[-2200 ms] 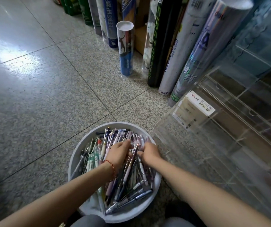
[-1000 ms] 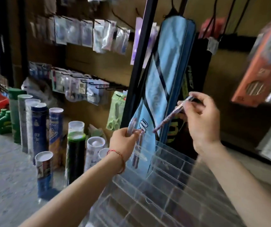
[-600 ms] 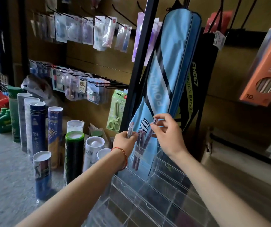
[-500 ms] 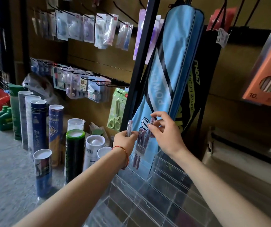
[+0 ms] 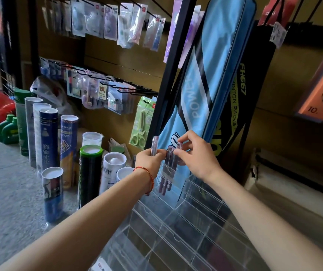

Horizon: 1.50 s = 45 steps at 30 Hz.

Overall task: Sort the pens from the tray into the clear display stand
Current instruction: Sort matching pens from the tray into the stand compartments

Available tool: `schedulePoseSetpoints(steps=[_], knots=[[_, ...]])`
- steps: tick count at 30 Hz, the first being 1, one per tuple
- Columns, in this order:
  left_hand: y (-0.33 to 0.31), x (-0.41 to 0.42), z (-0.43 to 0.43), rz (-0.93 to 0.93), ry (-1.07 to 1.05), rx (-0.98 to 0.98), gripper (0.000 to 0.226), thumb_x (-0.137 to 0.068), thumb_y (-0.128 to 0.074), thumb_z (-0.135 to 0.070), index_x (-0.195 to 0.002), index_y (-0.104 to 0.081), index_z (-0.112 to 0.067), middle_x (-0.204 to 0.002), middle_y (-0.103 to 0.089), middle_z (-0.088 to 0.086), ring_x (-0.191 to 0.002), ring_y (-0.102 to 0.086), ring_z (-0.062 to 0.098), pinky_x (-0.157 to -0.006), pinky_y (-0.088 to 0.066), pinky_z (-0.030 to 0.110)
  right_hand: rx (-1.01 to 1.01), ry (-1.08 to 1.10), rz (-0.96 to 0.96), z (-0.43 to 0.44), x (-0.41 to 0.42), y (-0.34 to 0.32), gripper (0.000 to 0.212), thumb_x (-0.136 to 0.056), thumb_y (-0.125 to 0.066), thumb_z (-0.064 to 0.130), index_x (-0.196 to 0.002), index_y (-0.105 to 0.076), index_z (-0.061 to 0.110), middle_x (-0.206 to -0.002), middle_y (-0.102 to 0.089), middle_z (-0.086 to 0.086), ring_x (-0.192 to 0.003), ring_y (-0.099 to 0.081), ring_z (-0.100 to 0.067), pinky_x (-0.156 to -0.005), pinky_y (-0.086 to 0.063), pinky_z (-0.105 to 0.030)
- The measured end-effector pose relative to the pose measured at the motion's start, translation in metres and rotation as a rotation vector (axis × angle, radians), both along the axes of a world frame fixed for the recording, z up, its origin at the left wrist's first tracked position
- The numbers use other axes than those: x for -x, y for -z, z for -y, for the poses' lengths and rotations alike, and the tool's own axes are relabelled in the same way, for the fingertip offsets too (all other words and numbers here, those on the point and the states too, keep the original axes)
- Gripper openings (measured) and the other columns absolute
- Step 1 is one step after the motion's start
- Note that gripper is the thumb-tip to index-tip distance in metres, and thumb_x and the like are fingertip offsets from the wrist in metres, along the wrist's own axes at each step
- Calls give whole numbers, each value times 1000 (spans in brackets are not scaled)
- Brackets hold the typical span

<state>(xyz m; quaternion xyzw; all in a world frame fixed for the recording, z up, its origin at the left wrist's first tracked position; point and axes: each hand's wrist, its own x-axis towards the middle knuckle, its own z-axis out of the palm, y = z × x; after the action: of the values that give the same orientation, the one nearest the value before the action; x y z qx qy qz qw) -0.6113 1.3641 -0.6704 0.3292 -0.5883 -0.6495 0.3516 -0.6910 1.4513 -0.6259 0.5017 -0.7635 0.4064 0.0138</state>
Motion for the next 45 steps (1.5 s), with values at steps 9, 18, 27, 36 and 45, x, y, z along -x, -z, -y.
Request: schedulePoseSetpoints(steps=[9,18,27,36,45], knots=[[-3,-4,-2,-34,-8,-5,13,-91,-57,-21,-87,-61,-9,-62,-47,3,-54,-38,14,-50,-35,20,-63,25,102,3,2,-2,13,-89,-58,11,-78,-61,6,-83,-65,-13,-83,-66,-29,-72,-59,-44],[-5,-4,-5,5,24,-14,14,-92,-56,-24,-90,-60,-11,-66,-49,5,-55,-39,14,-51,-37,20,-137,-38,566,-4,7,-12,12,-87,-60,2,-96,-55,-4,-96,-66,-24,-81,-70,-29,-69,-59,-35],[-7,-21,-6,-68,-134,230,30,-99,-33,-25,-81,-55,-17,-79,-53,3,-81,-48,23,-78,-39,32,-113,-60,647,-3,6,-13,9,-93,-56,19,-93,-57,10,-86,-59,-6,-79,-59,-18,-81,-54,-36],[-13,-16,-34,-30,24,489,29,-97,-43,-23,-81,-62,-9,-60,-47,1,-57,-39,16,-57,-34,30,50,-215,593,-14,7,-13,28,-90,-57,27,-100,-68,3,-87,-66,-4,-84,-57,-14,-78,-43,-25],[-29,-13,-26,51,-131,597,29,-98,-38,-17,-114,-62,-12,-115,-54,5,-98,-54,17,-90,-45,21,461,-131,958,-16,17,-16,12,-93,-53,23,-89,-57,13,-74,-70,-3,-65,-65,-12,-62,-52,-23]])
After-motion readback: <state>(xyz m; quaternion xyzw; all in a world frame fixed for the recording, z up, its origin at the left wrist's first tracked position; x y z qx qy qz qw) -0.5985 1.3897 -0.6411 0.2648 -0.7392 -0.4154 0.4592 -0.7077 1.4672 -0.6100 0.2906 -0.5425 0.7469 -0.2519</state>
